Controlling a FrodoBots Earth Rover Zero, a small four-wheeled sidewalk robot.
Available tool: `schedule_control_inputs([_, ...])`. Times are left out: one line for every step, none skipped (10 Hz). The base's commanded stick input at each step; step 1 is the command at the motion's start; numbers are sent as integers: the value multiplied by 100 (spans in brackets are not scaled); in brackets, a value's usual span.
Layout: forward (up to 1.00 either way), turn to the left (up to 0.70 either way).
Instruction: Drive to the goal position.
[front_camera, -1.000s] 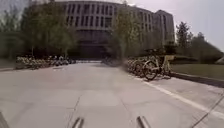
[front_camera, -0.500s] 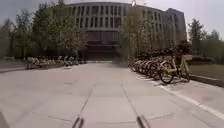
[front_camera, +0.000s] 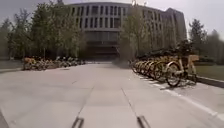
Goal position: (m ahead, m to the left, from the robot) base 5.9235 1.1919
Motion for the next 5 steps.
schedule_control_inputs([70,0])
schedule_control_inputs([70,0])
schedule_control_inputs([70,0])
schedule_control_inputs([70,0])
schedule_control_inputs([70,0])
